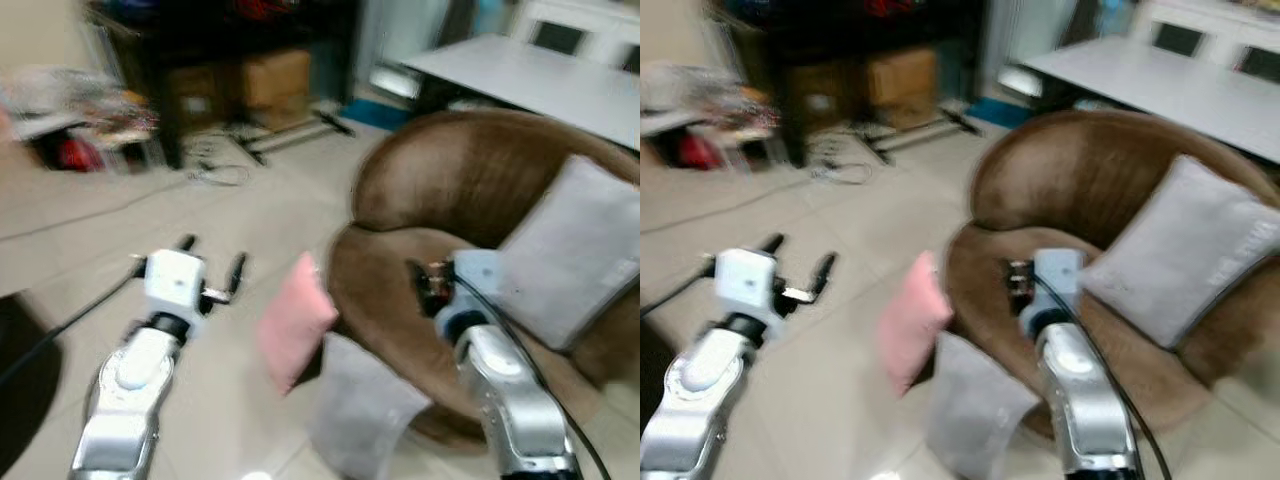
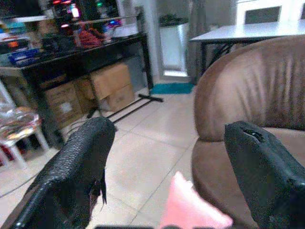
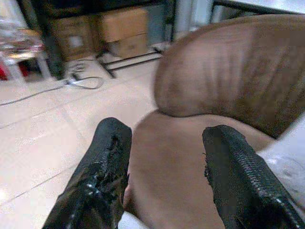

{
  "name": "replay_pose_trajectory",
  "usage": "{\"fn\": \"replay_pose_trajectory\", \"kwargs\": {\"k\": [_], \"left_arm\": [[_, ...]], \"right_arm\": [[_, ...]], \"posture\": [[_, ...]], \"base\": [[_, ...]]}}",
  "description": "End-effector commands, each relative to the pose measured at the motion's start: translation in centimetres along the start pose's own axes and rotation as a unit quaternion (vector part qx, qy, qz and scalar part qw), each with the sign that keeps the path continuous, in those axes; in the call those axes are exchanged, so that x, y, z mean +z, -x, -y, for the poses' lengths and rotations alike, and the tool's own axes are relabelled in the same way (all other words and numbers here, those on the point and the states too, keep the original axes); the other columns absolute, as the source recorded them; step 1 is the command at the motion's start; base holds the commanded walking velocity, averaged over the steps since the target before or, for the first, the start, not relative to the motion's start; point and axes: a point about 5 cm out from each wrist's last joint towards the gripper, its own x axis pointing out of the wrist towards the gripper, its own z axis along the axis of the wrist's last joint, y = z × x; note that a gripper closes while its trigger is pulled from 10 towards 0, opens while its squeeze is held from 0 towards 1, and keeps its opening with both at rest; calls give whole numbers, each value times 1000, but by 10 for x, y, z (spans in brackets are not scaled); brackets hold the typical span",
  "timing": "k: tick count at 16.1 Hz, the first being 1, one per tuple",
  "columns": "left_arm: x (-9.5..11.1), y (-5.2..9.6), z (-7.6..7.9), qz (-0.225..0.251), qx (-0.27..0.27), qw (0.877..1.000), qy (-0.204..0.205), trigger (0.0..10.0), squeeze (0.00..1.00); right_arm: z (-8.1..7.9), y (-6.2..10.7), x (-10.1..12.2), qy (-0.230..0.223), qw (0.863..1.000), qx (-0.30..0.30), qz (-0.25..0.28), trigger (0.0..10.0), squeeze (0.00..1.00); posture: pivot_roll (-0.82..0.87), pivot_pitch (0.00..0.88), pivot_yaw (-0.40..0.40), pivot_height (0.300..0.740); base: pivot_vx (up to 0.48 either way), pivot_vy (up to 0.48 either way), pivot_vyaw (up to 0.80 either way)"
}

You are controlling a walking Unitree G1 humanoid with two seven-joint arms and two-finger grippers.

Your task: Move the pillow to the sofa from floor

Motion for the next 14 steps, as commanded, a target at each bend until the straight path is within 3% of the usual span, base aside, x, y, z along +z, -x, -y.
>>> {"fn": "replay_pose_trajectory", "kwargs": {"k": [1, 5, 7, 14], "left_arm": [[4, -4, 11, 11, -20, 1000, 4, 10000, 0], [4, -4, 12, 10, -18, 1000, -1, 10000, 0], [3, -4, 12, 10, -10, 1000, 1, 10000, 0], [2, -3, 8, 11, 2, 1000, -10, 10000, 0]], "right_arm": [[14, 2, 3, 6, 1000, -23, 7, 10000, 0], [13, 2, 4, 17, 1000, -15, 8, 10000, 0], [13, 1, 3, 18, 1000, -14, 4, 10000, 0], [12, -1, 3, 6, 1000, -7, 4, 10000, 0]], "posture": [[-52, 0, -28, 740], [-48, 0, -33, 740], [-43, 0, -38, 740], [-37, 0, -45, 670]], "base": [[375, 0, 0], [336, 0, 0], [0, 0, 0], [0, 0, 0]]}}
